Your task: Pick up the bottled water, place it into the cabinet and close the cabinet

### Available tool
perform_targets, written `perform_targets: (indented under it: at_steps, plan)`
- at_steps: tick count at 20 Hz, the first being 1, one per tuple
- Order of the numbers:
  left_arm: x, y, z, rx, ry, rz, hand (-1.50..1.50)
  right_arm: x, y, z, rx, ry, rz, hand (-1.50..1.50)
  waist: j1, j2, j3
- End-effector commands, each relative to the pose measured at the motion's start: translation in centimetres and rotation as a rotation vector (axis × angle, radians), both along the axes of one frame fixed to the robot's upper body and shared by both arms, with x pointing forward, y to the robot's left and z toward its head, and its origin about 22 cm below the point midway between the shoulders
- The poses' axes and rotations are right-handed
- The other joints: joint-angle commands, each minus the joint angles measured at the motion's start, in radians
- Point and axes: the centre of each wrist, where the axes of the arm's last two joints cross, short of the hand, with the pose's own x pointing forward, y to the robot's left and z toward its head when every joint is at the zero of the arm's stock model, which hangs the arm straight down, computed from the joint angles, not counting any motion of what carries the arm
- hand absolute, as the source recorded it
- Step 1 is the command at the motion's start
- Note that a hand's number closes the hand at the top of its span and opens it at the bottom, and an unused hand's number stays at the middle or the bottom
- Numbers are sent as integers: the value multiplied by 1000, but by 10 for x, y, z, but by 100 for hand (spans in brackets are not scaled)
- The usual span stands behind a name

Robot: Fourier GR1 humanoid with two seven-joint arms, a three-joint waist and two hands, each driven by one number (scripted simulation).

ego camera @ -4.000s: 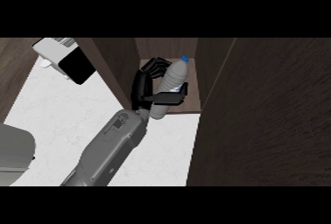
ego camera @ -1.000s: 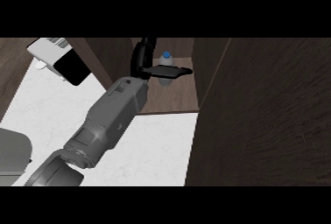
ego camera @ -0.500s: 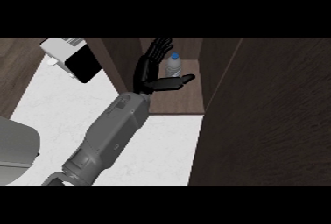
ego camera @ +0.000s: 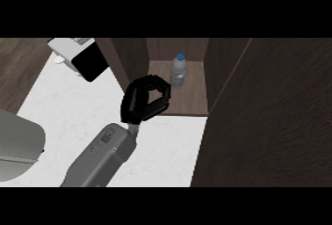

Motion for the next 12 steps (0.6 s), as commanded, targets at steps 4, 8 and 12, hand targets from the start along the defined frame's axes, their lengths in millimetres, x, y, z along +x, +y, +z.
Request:
perform_targets:
  at_steps: [4,8,12]
  plan:
    - [-65,31,-7,1,-14,22,150,-21,15,23,-62,85,128,150,-1,5,-1]
    - [-106,77,-2,8,-3,25,150,-28,27,17,23,129,193,150,-1,2,0]
    - [-112,91,14,-2,-18,69,150,-22,47,27,3,110,253,150,-17,10,-1]
